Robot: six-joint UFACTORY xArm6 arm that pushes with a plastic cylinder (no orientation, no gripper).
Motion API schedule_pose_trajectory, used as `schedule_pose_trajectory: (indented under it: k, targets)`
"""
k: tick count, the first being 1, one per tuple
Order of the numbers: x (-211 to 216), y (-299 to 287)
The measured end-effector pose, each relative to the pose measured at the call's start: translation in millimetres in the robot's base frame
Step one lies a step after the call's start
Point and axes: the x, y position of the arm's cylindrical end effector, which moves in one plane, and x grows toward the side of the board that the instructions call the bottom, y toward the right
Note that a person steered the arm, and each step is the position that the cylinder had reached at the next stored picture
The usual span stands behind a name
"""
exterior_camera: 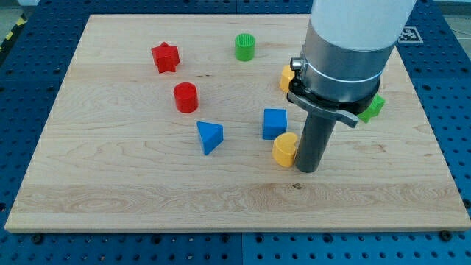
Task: Move the yellow hexagon to the bottom right of the yellow heart
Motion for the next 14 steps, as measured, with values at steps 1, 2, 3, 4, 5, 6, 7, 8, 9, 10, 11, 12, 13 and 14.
schedule_pose_trajectory:
  k: [1, 2, 3, 4, 5, 6, 7, 8, 9, 10, 11, 12, 13, 14]
  targets:
    - [-21, -9]
    - [-21, -9]
    - [-21, 7]
    - [-24, 15]
    - [-37, 16]
    - [-49, 21]
    - [-55, 25]
    - [-58, 28]
    - [-80, 41]
    - [-101, 48]
    - [-132, 51]
    - [-163, 57]
    - [-187, 22]
    - [-198, -6]
